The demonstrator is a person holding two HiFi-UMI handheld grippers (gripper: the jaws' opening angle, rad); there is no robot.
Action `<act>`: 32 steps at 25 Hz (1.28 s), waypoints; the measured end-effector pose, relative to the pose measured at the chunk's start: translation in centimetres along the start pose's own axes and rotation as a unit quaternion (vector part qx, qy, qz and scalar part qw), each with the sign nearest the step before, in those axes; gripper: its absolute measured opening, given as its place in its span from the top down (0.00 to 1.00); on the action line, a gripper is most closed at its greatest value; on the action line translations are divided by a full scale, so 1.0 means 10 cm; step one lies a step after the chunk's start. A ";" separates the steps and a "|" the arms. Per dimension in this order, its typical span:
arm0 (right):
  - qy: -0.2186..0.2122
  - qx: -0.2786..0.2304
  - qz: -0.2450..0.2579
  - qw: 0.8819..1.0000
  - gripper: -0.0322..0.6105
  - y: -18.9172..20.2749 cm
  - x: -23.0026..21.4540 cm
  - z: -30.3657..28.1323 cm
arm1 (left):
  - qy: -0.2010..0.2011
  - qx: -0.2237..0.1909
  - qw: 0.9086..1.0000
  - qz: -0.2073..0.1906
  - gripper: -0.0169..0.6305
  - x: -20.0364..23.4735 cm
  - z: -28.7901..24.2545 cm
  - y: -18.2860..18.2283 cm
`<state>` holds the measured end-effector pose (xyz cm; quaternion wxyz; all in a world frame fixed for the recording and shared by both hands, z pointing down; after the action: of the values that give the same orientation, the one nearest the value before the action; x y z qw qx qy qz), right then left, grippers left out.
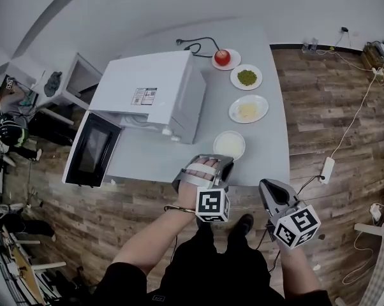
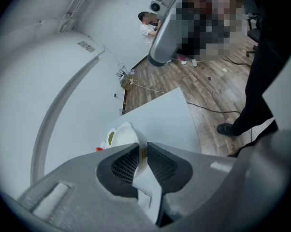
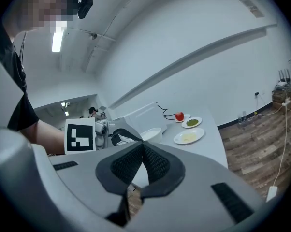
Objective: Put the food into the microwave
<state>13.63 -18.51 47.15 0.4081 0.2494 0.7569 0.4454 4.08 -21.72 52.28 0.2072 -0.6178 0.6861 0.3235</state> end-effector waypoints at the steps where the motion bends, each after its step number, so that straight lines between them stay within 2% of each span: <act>1: -0.006 0.002 0.004 1.000 0.93 -0.02 0.08 -0.06 | -0.002 0.002 1.000 0.003 0.88 0.00 0.07 0.08; 10: -0.029 -0.001 0.033 0.999 0.93 -0.22 0.88 -0.69 | -0.020 0.024 0.999 0.029 0.88 0.05 0.68 1.04; 19: -0.033 -0.013 0.052 0.998 0.93 -0.30 1.77 -1.42 | -0.031 0.032 0.999 0.031 0.88 0.03 1.19 2.06; 24: -0.040 -0.008 0.071 0.997 0.93 -0.29 2.13 -1.80 | -0.044 0.038 0.998 0.002 0.88 0.04 1.38 2.52; 28: -0.066 -0.006 0.086 0.994 0.93 -0.37 2.36 -2.01 | -0.045 0.054 0.997 0.022 0.88 0.06 1.51 2.80; 32: -0.089 -0.006 0.088 0.992 0.93 -0.43 2.41 -2.17 | -0.049 0.083 0.995 0.039 0.88 0.11 1.54 3.03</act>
<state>-17.74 -12.93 39.72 0.4347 0.3507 0.6900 0.4604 -27.63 -10.88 46.36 0.2783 -0.5550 0.7231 0.3026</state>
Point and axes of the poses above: the fingertips, and each gripper's own axes: z backward along the fingers, x to its left, y out of its underside, the point moved 1 cm from there along z, backward along the fingers, and after that the axes turned 2 degrees about x, right-handed, at the moved point
